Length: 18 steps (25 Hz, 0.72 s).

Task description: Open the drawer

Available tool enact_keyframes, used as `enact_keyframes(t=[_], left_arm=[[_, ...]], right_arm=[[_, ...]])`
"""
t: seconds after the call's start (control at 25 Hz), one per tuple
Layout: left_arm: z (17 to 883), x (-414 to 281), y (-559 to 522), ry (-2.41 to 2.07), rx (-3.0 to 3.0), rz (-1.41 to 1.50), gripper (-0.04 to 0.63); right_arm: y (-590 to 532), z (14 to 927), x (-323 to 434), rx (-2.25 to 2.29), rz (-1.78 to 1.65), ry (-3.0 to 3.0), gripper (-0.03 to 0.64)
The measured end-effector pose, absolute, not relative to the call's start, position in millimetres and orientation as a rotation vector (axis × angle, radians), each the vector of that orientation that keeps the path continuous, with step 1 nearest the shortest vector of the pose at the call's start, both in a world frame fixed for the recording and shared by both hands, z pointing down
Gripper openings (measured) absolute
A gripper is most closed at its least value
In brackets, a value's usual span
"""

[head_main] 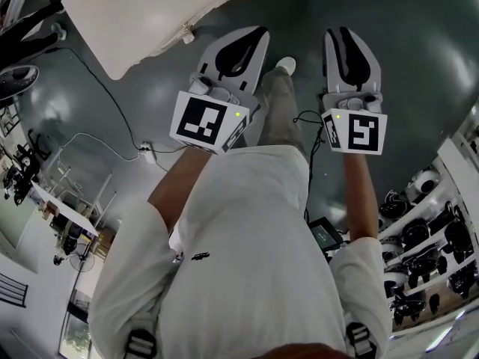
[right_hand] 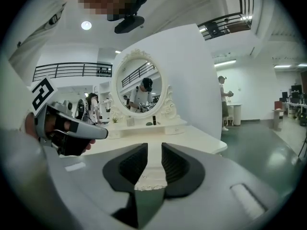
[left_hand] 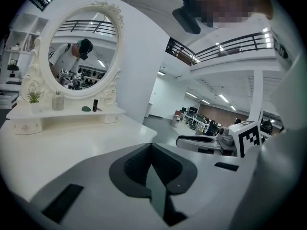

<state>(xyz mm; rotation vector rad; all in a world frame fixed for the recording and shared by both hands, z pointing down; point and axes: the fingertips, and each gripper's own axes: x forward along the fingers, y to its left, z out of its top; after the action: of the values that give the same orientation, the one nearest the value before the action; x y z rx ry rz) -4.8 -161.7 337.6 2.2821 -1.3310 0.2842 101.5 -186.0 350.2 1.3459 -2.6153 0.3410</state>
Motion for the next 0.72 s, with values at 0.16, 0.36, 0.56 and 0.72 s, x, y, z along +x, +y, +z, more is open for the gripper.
enact_keyframes(t=[0.16,0.36,0.56,0.72], left_arm=[[353.0,-2.8,-170.0,-1.330,2.258,0.294,0.009],[366.2,-2.7,-178.6,-1.344,2.227,0.286,0.009],[387.0,-3.8,-186.2,-1.367,2.188,0.288,0.009],[399.2,-7.2,-191.1,-1.380,2.166,0.300,0.009]], right_arm=[[-205.1,364.9,98.6,1.337,0.357,-2.614,0.095],[-223.7,379.7,93.4,1.322,0.374,-2.613,0.103],[-239.6,401.9,89.1,1.297,0.391,-2.606,0.106],[-250.3,414.7,87.2,1.287,0.400,-2.596,0.109]])
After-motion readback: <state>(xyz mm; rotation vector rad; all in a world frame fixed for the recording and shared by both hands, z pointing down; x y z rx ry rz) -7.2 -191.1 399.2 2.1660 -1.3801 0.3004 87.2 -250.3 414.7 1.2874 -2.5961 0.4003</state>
